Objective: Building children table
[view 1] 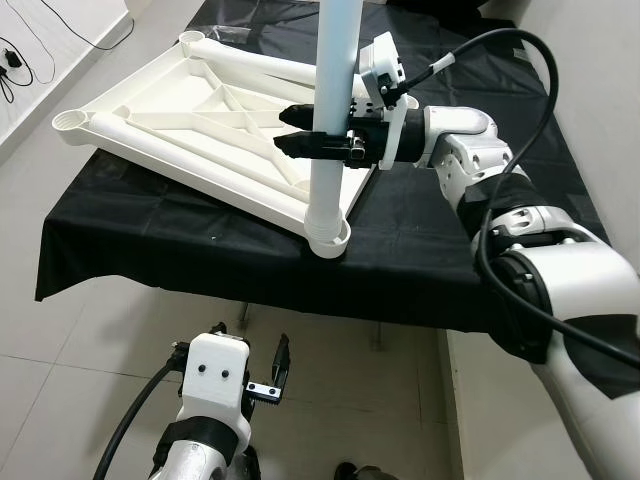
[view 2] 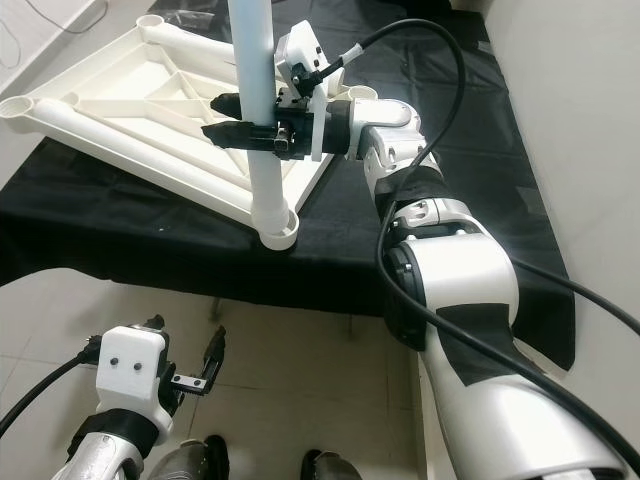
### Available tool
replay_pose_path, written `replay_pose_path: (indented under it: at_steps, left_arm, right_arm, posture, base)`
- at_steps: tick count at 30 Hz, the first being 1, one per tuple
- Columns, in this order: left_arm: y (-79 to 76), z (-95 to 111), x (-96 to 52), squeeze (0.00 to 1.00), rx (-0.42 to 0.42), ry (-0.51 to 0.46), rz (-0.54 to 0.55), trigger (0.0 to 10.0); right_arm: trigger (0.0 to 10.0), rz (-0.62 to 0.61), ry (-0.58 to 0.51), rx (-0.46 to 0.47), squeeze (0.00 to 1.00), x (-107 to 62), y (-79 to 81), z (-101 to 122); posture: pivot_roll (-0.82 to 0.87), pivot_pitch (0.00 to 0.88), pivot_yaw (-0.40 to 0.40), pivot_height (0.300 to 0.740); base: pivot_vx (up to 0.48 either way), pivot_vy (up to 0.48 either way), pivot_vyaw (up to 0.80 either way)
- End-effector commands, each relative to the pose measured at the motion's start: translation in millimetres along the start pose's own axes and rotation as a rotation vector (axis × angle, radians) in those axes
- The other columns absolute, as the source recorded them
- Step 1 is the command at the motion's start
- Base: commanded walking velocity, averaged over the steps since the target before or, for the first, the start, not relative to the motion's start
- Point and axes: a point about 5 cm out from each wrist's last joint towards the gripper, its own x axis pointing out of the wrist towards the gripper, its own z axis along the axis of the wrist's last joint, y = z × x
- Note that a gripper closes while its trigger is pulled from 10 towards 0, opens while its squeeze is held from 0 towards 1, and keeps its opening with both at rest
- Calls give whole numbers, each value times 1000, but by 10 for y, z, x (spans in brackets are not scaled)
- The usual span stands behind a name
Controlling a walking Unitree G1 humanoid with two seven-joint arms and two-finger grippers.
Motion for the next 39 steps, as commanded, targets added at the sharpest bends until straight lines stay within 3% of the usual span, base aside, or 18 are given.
replay_pose_path:
  at_steps: [1, 9, 20, 39]
  left_arm:
    - [-2, -16, -24, 0, 9, 8, -6, 10000]
    - [-1, -22, -36, 0, 12, 14, -5, 10000]
    - [-9, -17, -24, 0, 11, 11, -15, 10000]
    - [-11, -14, -34, 0, 14, 10, -15, 10000]
  right_arm:
    - [10000, -10, 64, 44, 0, -35, 18, -163]
    - [10000, 12, 18, 83, 0, -212, -13, -96]
    - [10000, 7, 32, 95, 0, -318, -20, -126]
    - [10000, 22, -23, 107, 0, -138, 35, -193]
  posture:
    - [90, 261, -71, 740]
    - [93, 262, -68, 740]
    - [88, 252, -61, 740]
    - [94, 241, -69, 740]
  base:
    - [0, 0, 0]
    - [0, 0, 0]
    - [0, 0, 0]
    - [0, 0, 0]
